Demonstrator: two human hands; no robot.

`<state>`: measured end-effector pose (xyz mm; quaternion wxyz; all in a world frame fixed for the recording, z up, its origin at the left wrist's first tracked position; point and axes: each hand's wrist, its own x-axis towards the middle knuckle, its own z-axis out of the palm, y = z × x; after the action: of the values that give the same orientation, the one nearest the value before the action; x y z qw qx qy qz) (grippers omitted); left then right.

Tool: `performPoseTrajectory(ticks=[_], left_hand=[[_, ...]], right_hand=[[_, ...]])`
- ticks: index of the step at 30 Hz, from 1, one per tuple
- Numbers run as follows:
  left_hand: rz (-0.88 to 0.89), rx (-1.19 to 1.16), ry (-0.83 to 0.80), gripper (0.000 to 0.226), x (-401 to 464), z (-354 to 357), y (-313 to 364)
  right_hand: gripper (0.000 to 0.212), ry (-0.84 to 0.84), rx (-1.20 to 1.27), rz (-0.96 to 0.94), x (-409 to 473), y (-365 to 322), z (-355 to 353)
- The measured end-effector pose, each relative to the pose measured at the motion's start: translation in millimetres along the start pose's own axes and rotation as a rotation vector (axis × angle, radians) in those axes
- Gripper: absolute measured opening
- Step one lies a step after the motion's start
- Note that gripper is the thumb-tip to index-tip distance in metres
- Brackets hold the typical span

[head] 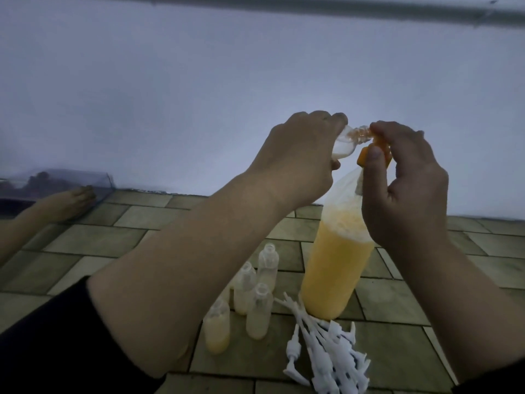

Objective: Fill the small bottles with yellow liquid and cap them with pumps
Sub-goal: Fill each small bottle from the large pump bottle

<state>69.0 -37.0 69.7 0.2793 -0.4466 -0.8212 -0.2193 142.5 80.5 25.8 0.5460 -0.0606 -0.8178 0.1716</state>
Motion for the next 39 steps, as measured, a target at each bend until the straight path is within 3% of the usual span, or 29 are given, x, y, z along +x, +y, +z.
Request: performPoseTrajectory(ticks=[6, 12, 16, 23, 28, 39], left_hand=[[0.014, -0.015, 0.009, 0.044, 1, -9, -6], [-0.060, -0.211, -0.045, 0.046, 2, -21, -20], [-0.223, -0.419, -0.067, 0.044, -20, -29, -46], [-0.573, -0.534, -0.109, 0.041, -90, -35, -107], [-0.694, -0.500, -0.246, 0.036, -121, -16, -125], [-0.730, -0.137, -0.504, 0.048, -134, 27, -137]], right_hand=[[0.046, -0.046, -0.018, 0.004, 8, -10, -10], [0.048, -0.145, -0.042, 0.046, 20, -17, -22], [0.044, -0.207, -0.064, 0.039, 25, -14, -27], [0.047, -0.265, -0.100, 0.064, 23, -8, -28], [0.043, -0.266, -0.105, 0.054, 23, -9, -22], [0.043, -0.249, -0.142, 0.088, 24, -20, -24]])
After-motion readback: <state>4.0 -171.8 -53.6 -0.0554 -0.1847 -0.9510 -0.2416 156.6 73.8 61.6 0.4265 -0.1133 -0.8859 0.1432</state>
